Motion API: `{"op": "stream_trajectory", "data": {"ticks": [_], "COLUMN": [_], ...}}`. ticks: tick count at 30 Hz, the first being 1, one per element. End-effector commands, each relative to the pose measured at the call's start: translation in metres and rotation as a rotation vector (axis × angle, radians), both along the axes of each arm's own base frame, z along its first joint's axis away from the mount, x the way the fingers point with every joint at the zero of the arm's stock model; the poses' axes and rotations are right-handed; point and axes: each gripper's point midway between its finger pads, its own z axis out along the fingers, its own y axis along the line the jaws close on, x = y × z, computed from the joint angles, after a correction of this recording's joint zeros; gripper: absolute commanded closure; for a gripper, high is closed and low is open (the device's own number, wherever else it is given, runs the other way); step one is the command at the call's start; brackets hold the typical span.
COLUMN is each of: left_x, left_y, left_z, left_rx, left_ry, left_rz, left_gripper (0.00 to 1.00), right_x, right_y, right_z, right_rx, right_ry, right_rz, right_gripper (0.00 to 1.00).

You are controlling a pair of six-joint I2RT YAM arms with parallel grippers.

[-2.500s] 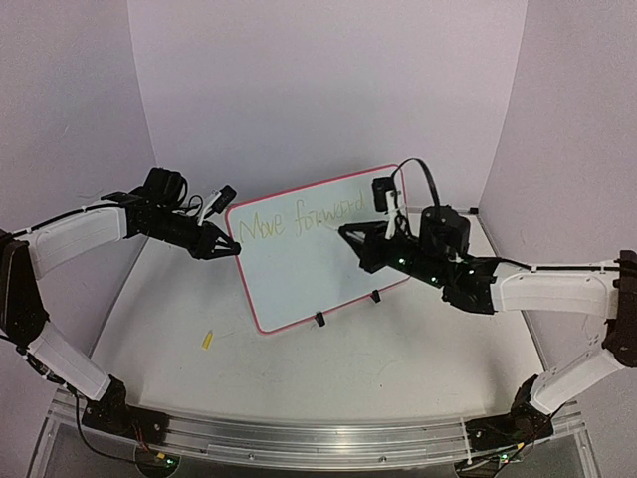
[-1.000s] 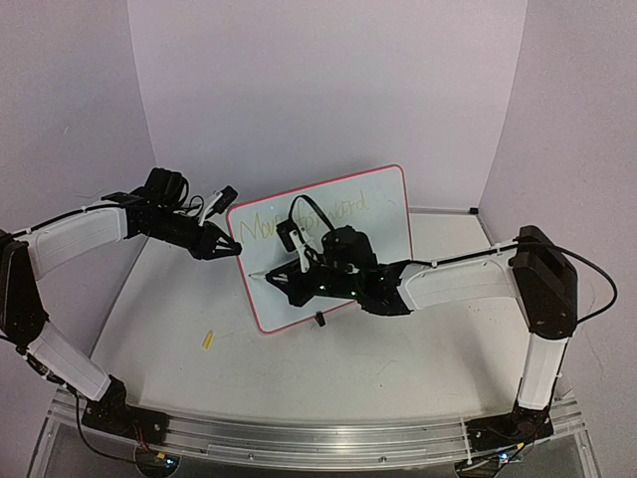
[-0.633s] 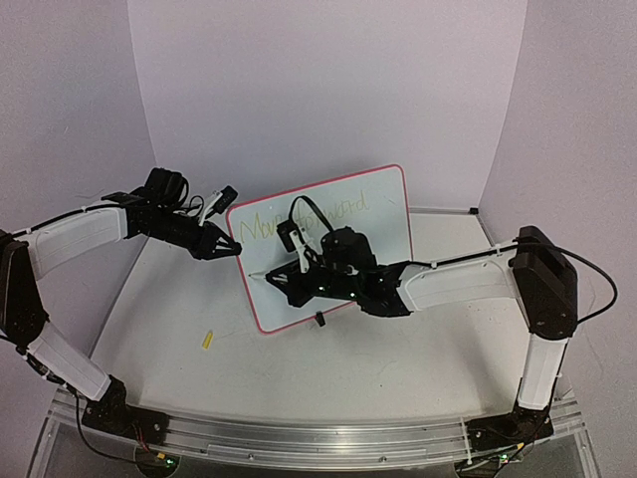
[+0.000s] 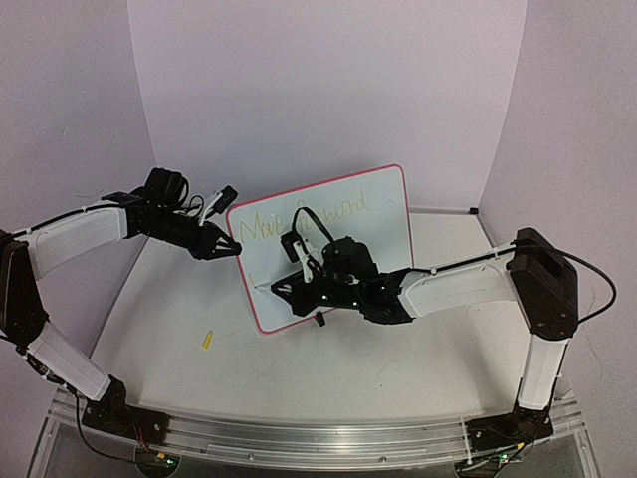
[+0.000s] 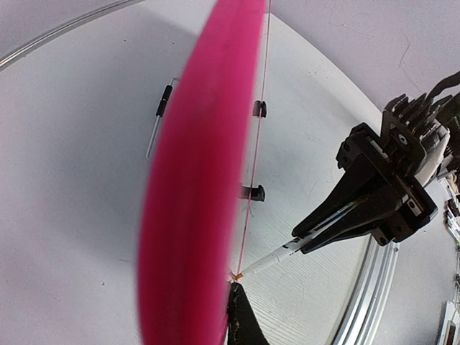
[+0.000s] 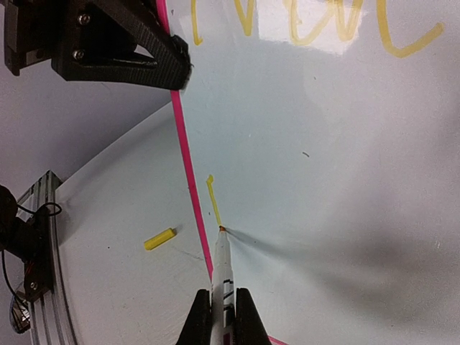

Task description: Write a sentence on the whiteboard

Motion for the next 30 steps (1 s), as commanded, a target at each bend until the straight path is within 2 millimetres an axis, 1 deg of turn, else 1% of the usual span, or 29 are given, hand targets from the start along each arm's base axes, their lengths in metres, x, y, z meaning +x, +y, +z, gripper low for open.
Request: {"op": "stream_trajectory", "data": {"ticks": [1, 7, 12, 17, 25, 30], "left_x": [-0.004, -0.004, -0.004, -0.004, -0.004, -0.003], "left_y": [-0.001, 0.0, 0.0, 0.0, 0.0, 0.0], "left_z": [-0.019, -0.019, -0.019, -0.02, -0.021, -0.021], "left_rx": [0.08, 0.081, 0.083, 0.083, 0.085, 0.085], "left_ry": [-0.001, -0.002, -0.001, 0.001, 0.003, 0.004], "left_rz": [-0.011, -0.011, -0.01, -0.009, -0.01, -0.009], "left_gripper": [1.0, 1.0, 1.0, 1.0, 1.0, 1.0], "right_x": [0.026, 0.028, 0.03, 0.029, 0.024, 0.021], "right_y": [-0.011, -0.009, -0.011, -0.012, -0.021, -0.025], "right_z": [0.043, 0.055, 0.053, 0.044, 0.015, 0.005], "right_rx": [0.085, 0.11, 0.106, 0.09, 0.04, 0.023], "right_ry": [-0.083, -0.104, -0.105, -0.096, -0.051, -0.032], "right_rz": [-0.129, -0.133, -0.142, -0.143, -0.15, -0.156], "right_gripper": [1.0, 1.0, 1.0, 1.0, 1.0, 1.0]}}
